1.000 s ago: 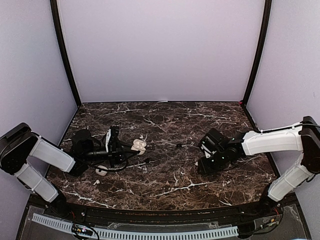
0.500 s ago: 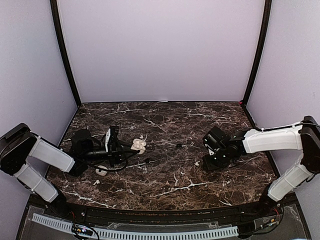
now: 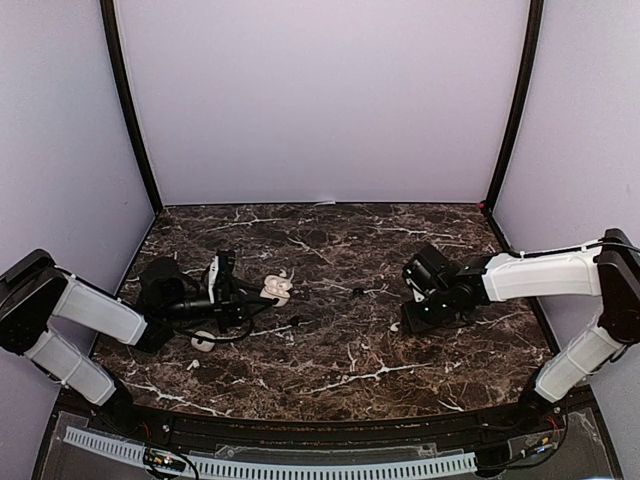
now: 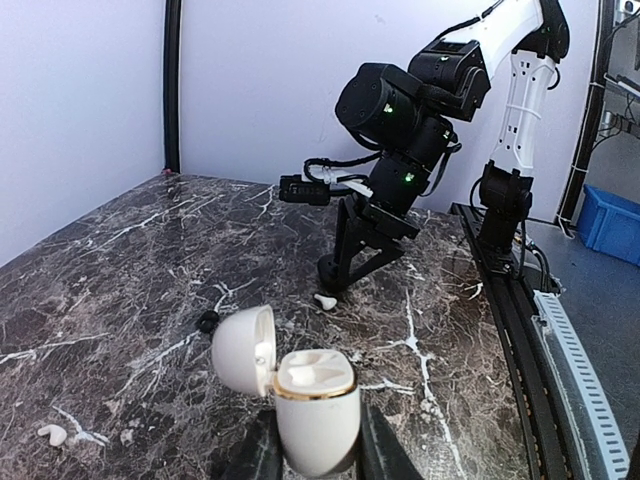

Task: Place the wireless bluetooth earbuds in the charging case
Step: Pick up the left earbud from the center of the board.

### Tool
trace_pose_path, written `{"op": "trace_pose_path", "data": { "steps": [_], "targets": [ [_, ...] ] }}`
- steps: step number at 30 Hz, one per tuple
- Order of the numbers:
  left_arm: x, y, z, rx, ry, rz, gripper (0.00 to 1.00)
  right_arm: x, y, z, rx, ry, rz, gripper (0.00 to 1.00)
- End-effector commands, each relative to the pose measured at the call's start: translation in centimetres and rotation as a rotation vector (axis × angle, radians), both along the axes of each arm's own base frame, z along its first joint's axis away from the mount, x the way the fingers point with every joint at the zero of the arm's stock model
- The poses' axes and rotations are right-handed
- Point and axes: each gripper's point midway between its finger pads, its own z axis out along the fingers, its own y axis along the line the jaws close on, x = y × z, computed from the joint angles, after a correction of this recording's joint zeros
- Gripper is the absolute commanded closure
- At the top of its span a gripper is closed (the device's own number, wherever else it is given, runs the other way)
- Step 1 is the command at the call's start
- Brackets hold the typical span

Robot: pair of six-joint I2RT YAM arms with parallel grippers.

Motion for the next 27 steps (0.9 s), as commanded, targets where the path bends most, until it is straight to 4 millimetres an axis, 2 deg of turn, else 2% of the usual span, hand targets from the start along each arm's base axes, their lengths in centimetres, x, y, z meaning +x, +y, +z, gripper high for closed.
{"op": "trace_pose_path", "data": {
  "steps": [1, 5, 13, 17, 27],
  "targets": [
    [-0.3, 0.5, 0.3, 0.001, -0.029, 0.009, 0.81, 1.8, 0.1, 0.8, 0.007, -0.049, -0.016, 0.50],
    [-0.5, 0.6, 0.1, 0.012, -0.028, 0.011, 0.81, 2.0, 1.0, 1.6, 0.031, -0.060, 0.031, 0.50],
    [-0.5, 0.8, -0.3, 0.027, -0.020, 0.021, 0.81, 0.8, 5.0, 4.7, 0.165, -0.090, 0.344, 0.51],
    [-1.1, 0.5, -0.3, 0.021, -0.011, -0.025, 0.82, 1.4, 5.7, 5.7, 0.145, -0.103, 0.386, 0.52],
    [-1.1, 0.6, -0.5, 0.022, -0.002, -0.018, 0.83, 0.7, 5.1, 2.8, 0.075, 0.031, 0.320, 0.58]
  ]
}}
